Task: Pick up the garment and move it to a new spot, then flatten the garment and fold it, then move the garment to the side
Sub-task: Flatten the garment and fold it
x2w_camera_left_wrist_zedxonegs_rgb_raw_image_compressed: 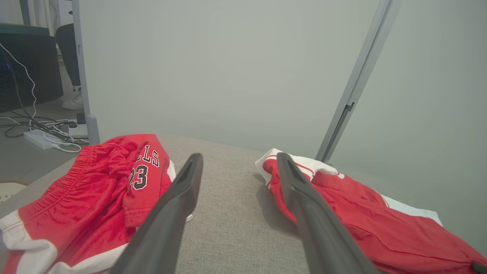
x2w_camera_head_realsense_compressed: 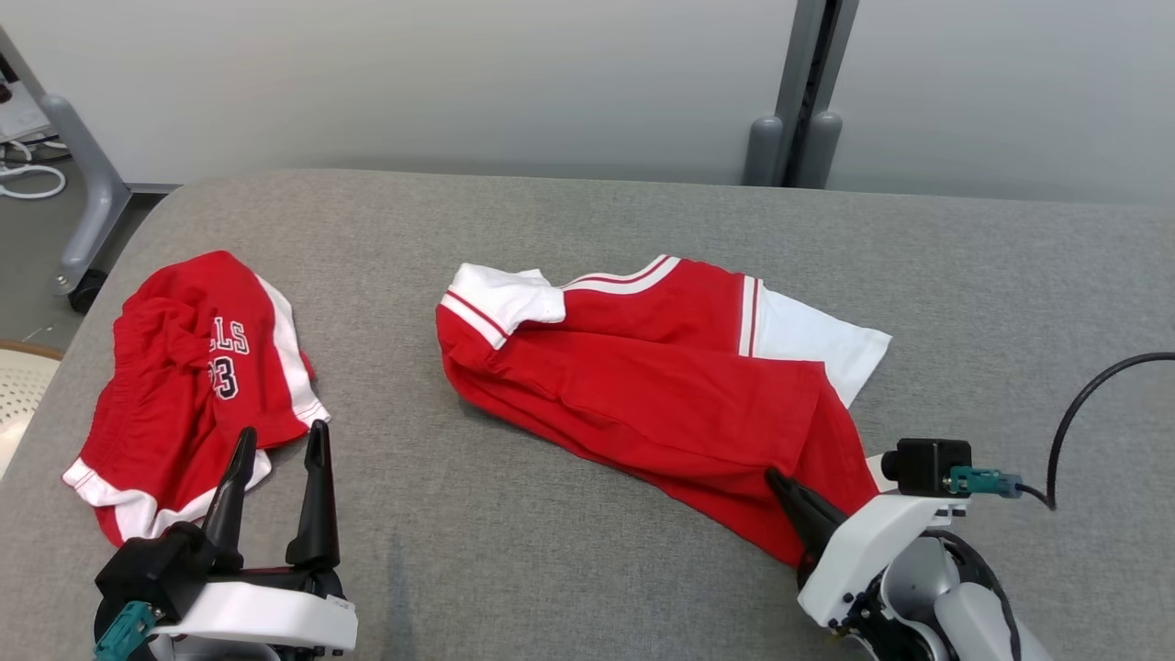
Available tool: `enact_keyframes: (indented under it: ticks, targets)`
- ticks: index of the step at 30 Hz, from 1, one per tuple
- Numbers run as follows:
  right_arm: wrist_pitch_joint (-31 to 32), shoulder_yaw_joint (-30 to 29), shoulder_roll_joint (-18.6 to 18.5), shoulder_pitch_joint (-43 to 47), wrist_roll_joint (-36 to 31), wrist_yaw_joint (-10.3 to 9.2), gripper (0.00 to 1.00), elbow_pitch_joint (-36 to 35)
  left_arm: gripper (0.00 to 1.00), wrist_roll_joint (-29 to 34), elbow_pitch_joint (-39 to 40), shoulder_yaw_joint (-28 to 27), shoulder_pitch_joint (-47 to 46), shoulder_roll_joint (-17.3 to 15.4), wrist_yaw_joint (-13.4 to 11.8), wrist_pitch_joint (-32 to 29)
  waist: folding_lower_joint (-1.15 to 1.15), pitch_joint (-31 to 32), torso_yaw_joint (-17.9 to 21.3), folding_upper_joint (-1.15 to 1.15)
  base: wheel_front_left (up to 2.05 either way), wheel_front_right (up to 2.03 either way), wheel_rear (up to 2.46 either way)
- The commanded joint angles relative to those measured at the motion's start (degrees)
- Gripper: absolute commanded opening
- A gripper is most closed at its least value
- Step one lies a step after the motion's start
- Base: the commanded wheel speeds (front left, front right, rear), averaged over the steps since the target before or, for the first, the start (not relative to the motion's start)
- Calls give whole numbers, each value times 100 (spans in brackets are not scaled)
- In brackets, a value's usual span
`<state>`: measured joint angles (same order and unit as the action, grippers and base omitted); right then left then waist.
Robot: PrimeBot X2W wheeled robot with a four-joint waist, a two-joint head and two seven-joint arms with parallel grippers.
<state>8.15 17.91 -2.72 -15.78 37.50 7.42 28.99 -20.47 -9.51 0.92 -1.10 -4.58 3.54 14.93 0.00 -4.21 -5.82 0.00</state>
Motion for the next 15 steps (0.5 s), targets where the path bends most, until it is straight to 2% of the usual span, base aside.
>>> enact_keyframes:
  ticks: [1,9,15]
  targets:
    - [99,-4,-79,96,67,13,0,-138,100,44,2,-37,33,-8,40,28,0,-5,60,0,0,0,0]
    - [611,-405,-697,372,235,13,0,-1052,100,89,-54,-64,30,16,65,28,0,39,413,0,0,0,0]
    - [891,-702,-918,571,267,13,0,-1494,100,119,-117,-63,-46,2,86,27,0,62,620,0,0,0,0]
